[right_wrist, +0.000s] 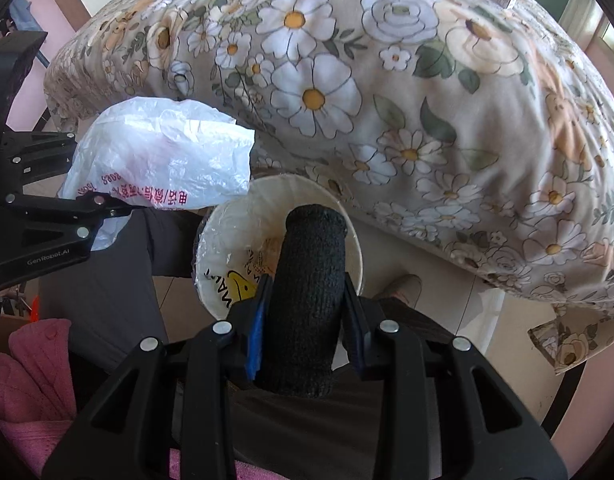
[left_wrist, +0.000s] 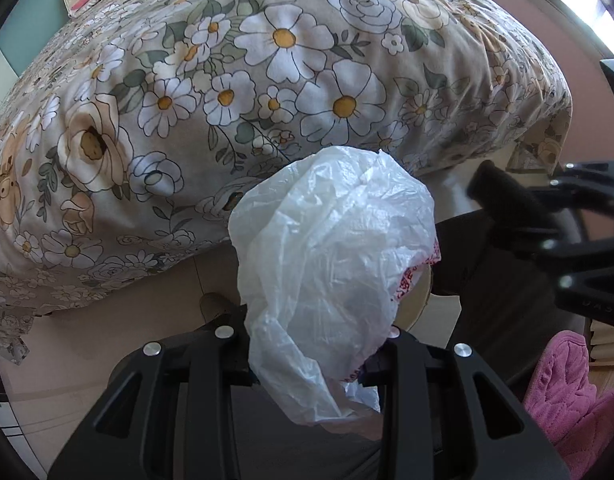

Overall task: Collect trash
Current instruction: 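Lower both held items into the trash bin and open both tools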

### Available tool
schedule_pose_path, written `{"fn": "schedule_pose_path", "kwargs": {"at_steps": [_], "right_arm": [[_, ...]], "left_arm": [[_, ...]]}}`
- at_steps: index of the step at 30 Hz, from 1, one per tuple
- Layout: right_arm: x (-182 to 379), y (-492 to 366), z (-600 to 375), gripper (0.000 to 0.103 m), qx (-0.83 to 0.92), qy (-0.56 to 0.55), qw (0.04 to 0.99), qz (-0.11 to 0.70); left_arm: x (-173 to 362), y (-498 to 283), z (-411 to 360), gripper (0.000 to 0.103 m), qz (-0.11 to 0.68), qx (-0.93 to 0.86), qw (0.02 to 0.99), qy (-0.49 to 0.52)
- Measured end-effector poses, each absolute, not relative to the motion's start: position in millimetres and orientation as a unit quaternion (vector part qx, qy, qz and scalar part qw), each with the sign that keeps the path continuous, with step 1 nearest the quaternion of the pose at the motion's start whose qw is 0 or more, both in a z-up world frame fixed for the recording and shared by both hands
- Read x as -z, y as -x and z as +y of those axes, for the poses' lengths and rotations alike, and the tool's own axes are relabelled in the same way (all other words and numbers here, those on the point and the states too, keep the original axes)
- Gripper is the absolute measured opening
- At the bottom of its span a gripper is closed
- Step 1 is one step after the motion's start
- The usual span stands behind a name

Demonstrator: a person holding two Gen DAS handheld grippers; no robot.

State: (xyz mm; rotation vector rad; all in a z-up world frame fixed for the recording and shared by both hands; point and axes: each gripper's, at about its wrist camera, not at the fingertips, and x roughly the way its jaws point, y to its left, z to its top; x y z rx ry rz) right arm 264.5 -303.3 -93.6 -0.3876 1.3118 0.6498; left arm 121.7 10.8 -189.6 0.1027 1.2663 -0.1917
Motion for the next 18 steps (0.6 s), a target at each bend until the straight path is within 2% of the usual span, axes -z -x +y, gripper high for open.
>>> {"fn": "schedule_pose_path", "kwargs": {"at_steps": [18], "right_arm": [[223.5, -278.2, -281.2, 0.035, -0.278, 0.127, 0.638, 0.707]], "left_arm": [[299.1, -161.3, -13.2, 0.035, 0.675, 0.105, 0.73, -0.007]]}}
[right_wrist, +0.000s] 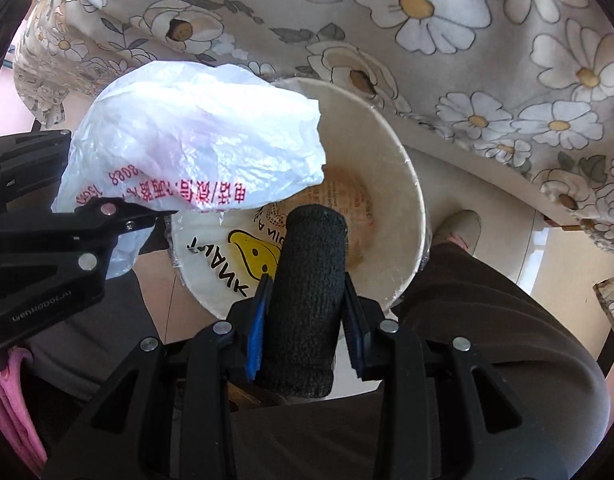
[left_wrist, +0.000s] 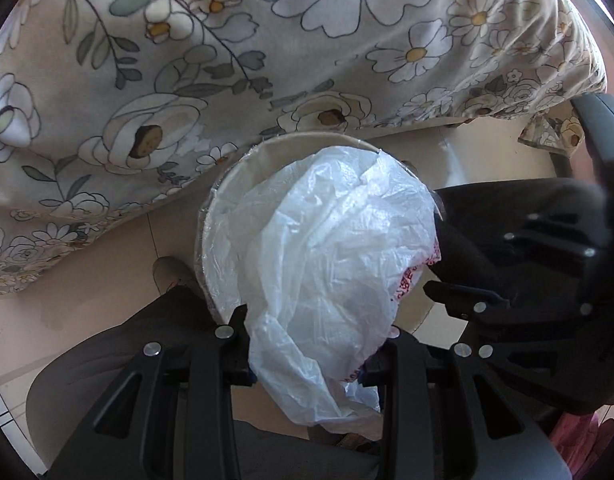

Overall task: Collect trash
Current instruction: 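Lower both held items into the trash bin and open both tools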

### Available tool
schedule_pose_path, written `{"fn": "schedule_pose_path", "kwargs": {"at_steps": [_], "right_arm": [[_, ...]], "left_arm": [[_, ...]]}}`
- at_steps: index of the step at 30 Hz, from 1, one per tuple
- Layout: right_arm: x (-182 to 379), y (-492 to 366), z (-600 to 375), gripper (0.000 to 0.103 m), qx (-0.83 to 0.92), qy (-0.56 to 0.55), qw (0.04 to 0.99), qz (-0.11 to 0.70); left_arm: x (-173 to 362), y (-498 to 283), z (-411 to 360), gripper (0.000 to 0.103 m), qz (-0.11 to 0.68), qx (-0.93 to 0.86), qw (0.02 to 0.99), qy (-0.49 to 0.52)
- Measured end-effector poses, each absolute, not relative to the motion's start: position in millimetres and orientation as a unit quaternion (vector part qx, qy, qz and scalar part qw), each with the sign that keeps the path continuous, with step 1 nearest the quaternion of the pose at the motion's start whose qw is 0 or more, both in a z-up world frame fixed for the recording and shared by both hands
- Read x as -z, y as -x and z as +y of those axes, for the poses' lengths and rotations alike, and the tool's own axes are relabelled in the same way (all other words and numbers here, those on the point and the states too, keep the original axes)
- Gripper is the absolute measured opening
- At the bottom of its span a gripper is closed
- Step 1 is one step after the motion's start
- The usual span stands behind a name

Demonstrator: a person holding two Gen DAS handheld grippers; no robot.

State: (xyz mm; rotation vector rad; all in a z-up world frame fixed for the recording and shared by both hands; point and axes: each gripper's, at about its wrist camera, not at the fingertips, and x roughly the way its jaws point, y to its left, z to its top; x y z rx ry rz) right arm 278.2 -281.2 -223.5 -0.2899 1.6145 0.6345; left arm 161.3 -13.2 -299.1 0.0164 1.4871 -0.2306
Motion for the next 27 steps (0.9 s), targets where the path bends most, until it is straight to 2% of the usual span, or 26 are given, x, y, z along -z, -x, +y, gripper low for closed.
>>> {"fn": "schedule_pose_path", "kwargs": {"at_steps": [13, 15, 17, 18, 22, 26, 27], "right_arm": [[272.8, -292.6, -270.2, 0.036, -0.252, 0.09, 0.603, 0.752], [280.9, -294.7, -272.4, 0.049, -0.243, 0.091, 0.605, 0.753], [284.1, -298.3, -272.7, 0.054, -0.238, 0.089, 0.606, 0.753], [285.6, -299.3, -273.1, 0.055, -0.237, 0.087, 0.605, 0.755], [291.2, -301.3, -274.1, 0.055, -0.236, 0.087, 0.599, 0.76], [292.1, -299.1, -272.7, 0.055, -0.233, 0.087, 0.598, 0.762], [291.5, -299.1, -272.5, 0.055, -0.232, 0.086, 0.598, 0.762]], "left_arm": [[354.6, -184.4, -14.3, 0.037, 0.714, 0.102, 0.692, 0.043], [359.6, -186.1, -18.3, 0.039, 0.716, 0.1, 0.689, 0.044], [363.4, -186.5, -20.6, 0.039, 0.719, 0.098, 0.686, 0.047], [365.3, -187.0, -21.2, 0.041, 0.72, 0.097, 0.686, 0.05], [367.8, -191.4, -13.7, 0.058, 0.723, 0.098, 0.682, 0.053], [369.7, -194.1, -9.4, 0.065, 0.727, 0.099, 0.678, 0.054], [370.9, -194.7, -9.5, 0.069, 0.729, 0.099, 0.675, 0.054]]}}
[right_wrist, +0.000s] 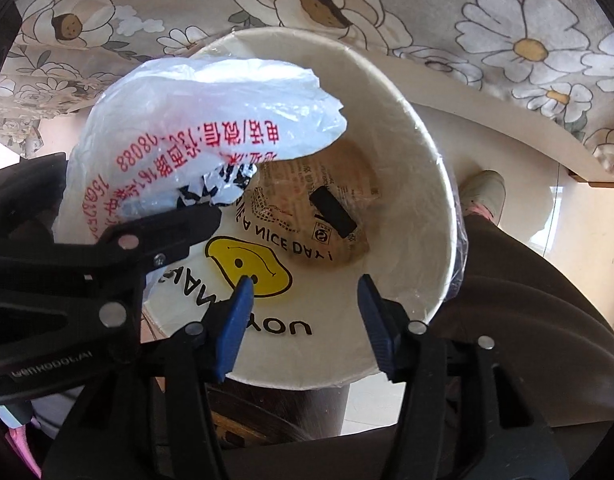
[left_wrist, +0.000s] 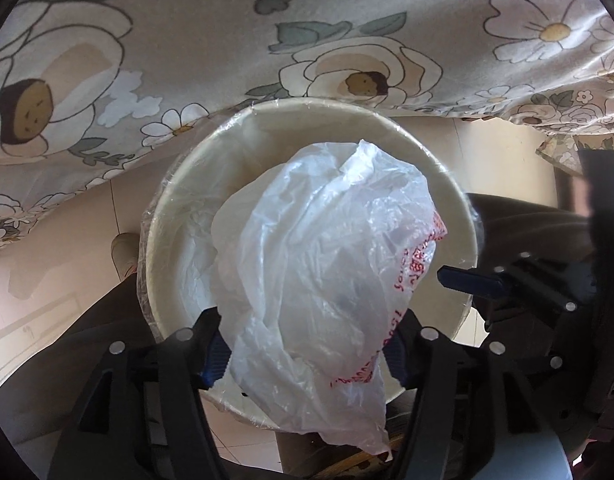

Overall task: Collect trash
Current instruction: 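Lower both held items into the trash bin and open both tools, then raise both tools from the bin and move them back over the bed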

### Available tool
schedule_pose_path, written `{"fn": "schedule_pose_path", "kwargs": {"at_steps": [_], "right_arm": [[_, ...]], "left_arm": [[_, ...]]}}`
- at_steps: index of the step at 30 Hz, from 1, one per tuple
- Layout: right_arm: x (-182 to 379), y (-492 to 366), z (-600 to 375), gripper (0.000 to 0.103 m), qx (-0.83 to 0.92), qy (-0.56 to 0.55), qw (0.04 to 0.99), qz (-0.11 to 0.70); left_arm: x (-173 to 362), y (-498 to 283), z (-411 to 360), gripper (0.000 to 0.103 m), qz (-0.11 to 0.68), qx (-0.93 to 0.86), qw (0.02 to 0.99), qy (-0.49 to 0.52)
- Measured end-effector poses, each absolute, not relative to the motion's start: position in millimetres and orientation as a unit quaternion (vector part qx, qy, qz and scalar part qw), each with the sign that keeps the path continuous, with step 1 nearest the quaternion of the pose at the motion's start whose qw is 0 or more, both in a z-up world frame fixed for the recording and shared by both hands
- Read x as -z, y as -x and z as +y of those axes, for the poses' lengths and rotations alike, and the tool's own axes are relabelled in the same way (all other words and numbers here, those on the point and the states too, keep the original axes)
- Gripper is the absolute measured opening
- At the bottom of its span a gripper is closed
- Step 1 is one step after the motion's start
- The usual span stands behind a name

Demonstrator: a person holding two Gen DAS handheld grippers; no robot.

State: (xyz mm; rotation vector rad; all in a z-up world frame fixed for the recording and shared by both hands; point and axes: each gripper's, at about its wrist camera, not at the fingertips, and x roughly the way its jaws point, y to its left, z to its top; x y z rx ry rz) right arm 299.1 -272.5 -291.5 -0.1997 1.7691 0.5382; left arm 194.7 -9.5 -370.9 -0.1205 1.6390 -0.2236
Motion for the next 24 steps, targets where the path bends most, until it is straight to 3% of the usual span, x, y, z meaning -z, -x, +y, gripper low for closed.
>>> {"fn": "schedule_pose_path", "kwargs": {"at_steps": [5, 24], "right_arm": [[289.8, -300.7, -277.3, 0.055, -0.233, 0.09, 0.599, 0.761], [244.6, -303.0, -290.8, 0.055, -0.248, 0.088, 0.634, 0.727]], "left_arm": [[369.3, -194.6, -9.8, 0.088, 0.732, 0.105, 0.67, 0.062], [313.6, -185.3, -9.2, 0.088, 0.699, 0.094, 0.708, 0.033]]}}
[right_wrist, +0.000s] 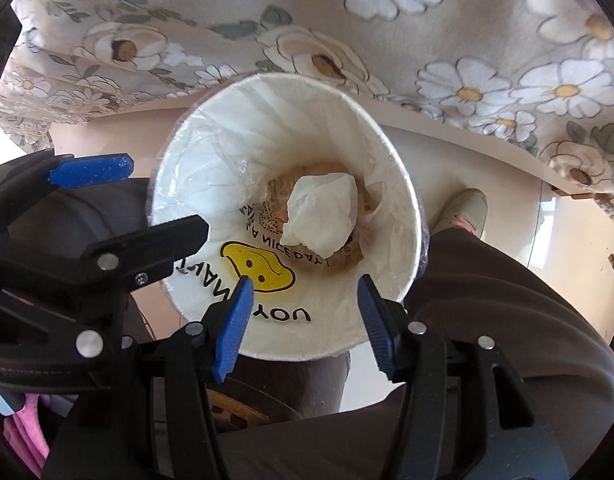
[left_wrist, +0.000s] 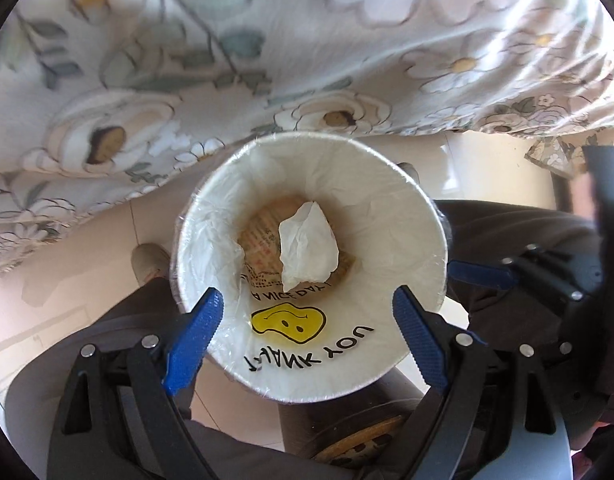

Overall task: Collect trash
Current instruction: 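Raise both tools from the bin and move them back over the bed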

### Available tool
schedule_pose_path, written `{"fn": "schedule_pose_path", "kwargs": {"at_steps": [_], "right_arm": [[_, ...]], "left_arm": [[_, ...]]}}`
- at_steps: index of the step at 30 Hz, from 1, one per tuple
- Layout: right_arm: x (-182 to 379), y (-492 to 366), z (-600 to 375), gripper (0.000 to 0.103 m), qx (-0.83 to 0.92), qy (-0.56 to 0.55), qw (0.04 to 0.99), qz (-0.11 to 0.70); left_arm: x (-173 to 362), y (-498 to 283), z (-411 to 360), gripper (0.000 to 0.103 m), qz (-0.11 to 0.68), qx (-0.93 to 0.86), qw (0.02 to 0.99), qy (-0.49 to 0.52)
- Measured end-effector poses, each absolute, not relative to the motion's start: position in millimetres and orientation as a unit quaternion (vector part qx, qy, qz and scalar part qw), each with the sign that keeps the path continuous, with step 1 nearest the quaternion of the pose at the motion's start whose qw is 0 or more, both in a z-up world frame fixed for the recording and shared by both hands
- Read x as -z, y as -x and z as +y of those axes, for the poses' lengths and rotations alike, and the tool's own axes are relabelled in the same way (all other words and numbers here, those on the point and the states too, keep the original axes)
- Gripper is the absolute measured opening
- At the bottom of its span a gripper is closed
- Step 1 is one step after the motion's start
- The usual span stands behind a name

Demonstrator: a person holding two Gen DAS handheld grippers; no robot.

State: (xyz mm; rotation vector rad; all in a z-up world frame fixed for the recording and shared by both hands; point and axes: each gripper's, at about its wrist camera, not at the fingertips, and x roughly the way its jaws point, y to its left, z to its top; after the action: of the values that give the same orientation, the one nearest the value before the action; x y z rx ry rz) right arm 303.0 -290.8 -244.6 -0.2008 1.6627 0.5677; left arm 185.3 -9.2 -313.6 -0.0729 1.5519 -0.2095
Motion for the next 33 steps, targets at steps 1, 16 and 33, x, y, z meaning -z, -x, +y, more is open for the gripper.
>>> {"fn": "schedule_pose_path", "kwargs": {"at_steps": [1, 16, 33], "right_arm": [[237.2, -301.8, -290.8, 0.055, -0.251, 0.09, 0.638, 0.723], [110.1, -305.3, -310.4, 0.055, -0.273, 0.135, 0.713, 0.631], [-54.0, -369.0, -334.4, 0.074, -0.239, 0.207, 0.824, 0.47]], "left_arm": [[307.7, -184.4, -8.6, 0.088, 0.696, 0.095, 0.711, 0.032], [171.9, -178.9, 1.0, 0.088, 0.604, 0.09, 0.792, -0.002], [44.1, -259.2, 7.3, 0.092, 0.504, 0.058, 0.857, -0.093]]}}
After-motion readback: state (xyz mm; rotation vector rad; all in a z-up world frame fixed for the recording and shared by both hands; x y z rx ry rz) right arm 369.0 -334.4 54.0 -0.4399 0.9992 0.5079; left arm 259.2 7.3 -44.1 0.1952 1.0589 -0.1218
